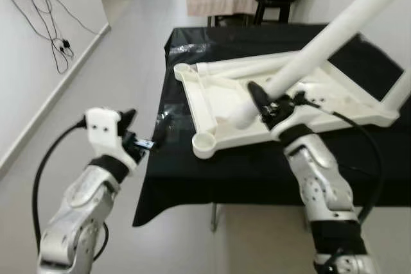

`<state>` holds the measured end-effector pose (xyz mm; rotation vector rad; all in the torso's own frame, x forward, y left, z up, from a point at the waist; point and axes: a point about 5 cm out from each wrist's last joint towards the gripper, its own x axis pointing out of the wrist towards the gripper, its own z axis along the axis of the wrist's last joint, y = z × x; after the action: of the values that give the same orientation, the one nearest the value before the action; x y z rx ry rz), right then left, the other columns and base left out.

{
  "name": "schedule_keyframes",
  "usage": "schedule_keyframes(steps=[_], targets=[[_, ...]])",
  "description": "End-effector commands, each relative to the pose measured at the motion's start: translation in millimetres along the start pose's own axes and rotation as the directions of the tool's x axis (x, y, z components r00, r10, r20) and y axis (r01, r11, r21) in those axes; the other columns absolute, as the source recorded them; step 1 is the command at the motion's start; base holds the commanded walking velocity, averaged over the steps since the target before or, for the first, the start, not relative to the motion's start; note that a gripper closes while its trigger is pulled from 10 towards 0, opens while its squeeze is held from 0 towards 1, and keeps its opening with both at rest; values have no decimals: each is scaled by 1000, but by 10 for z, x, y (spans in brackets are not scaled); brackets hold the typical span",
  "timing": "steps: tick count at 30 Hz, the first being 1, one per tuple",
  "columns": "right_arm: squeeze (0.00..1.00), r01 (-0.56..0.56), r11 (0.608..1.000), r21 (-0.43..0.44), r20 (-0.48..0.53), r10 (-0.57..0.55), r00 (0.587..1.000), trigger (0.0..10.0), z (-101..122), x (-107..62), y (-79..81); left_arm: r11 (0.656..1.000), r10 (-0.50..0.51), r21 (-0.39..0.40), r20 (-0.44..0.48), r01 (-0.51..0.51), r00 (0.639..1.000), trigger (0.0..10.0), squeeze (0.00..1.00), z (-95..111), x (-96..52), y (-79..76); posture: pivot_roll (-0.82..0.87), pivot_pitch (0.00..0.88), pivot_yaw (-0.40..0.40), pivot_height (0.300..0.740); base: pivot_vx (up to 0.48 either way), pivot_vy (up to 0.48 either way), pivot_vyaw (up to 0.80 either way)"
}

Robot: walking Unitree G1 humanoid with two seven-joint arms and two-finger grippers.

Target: Building children table

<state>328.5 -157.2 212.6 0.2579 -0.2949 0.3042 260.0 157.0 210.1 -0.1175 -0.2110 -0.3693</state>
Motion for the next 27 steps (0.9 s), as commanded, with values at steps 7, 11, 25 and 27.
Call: schedule_keyframes(steps=[7,11,25,27], targets=[[0,-42,999,15,11,42,999,10000,36,18,87,1000,-10,-4,-8,10,1000,10000,0,-2,-9,-10,-6,68,-10,740,354,0,0],[0,-64,998,20,10,63,998,10000,38,11,110,1000,-23,-16,-17,22,1000,10000,0,-19,-22,-35,-6,69,-8,740,0,0,0],[0,-599,798,66,-97,602,792,10000,33,-230,477,974,-224,-29,-221,223,949,10000,0,-286,-361,-299,28,96,-19,740,0,0,0],[0,-634,769,81,-102,639,763,10000,34,-252,500,971,-238,-40,-235,236,942,10000,0,-305,-390,-325,28,97,-19,740,0,0,0]])
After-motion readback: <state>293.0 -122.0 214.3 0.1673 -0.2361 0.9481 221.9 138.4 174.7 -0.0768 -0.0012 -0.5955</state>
